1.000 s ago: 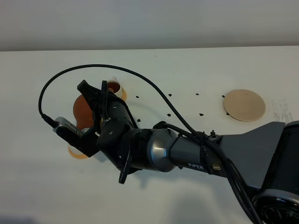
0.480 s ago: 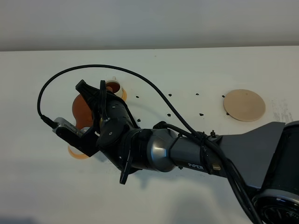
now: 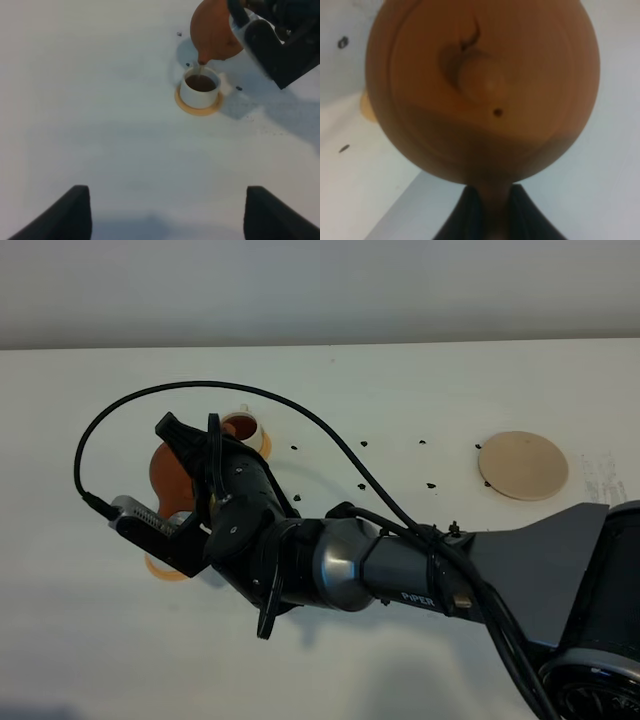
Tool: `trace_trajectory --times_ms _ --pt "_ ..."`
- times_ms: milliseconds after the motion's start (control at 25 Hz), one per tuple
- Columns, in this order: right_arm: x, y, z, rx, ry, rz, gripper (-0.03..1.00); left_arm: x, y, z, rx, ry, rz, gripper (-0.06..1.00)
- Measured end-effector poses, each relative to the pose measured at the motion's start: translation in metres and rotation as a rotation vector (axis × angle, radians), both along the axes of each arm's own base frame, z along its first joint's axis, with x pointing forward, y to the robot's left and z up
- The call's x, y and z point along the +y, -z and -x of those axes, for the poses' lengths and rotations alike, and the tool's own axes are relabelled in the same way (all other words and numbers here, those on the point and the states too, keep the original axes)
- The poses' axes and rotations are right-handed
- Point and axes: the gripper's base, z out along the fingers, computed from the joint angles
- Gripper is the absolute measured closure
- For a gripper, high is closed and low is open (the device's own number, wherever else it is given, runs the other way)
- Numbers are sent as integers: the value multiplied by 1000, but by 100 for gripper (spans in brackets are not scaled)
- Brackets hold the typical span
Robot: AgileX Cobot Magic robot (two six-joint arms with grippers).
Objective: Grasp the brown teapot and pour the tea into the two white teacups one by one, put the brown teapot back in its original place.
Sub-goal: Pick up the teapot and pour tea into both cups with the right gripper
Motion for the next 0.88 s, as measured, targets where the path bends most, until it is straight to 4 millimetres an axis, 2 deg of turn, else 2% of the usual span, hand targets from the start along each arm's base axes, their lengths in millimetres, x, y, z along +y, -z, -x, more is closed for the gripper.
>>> trace_trajectory --times_ms 880 --pt "1 -1 0 -23 -19 11 84 0 0 0 1 0 0 34"
